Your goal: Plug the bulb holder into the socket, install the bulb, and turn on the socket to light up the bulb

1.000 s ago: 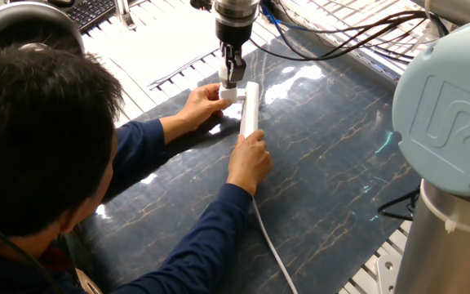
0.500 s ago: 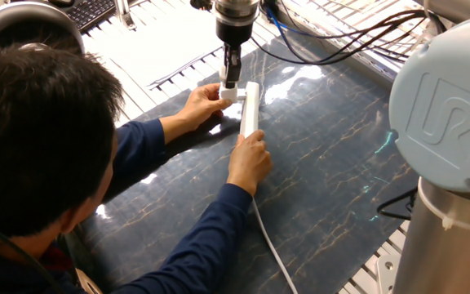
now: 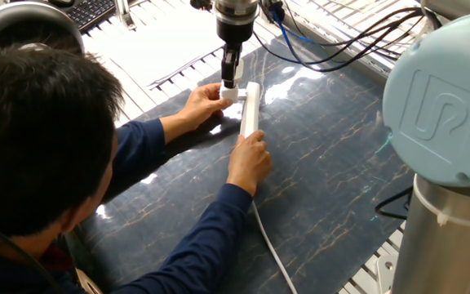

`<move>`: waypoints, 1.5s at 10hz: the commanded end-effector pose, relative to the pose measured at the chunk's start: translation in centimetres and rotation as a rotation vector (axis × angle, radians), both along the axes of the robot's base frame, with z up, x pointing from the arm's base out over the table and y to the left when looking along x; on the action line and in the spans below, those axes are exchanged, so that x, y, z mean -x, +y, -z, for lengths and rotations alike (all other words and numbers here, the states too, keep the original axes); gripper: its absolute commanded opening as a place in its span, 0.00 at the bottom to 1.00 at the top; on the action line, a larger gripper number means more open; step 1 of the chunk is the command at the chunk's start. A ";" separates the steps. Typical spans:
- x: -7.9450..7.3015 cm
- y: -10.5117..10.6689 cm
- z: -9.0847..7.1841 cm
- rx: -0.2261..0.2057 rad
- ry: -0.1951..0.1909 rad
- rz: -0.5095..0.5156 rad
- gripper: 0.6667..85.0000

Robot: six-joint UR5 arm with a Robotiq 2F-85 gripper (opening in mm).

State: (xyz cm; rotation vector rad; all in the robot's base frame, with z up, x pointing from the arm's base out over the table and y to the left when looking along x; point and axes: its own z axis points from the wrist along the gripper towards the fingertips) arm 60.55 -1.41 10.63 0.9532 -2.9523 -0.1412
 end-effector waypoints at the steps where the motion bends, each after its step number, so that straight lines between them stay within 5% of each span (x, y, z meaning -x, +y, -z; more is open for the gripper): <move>1: -0.2 0.4 -0.2 -0.018 0.024 0.109 0.00; 6: 0.1 1.0 -0.8 -0.017 0.091 0.339 0.00; 9: -0.4 1.7 -0.5 -0.036 0.095 0.475 0.00; 15: -0.1 1.6 -0.6 -0.020 0.139 0.611 0.01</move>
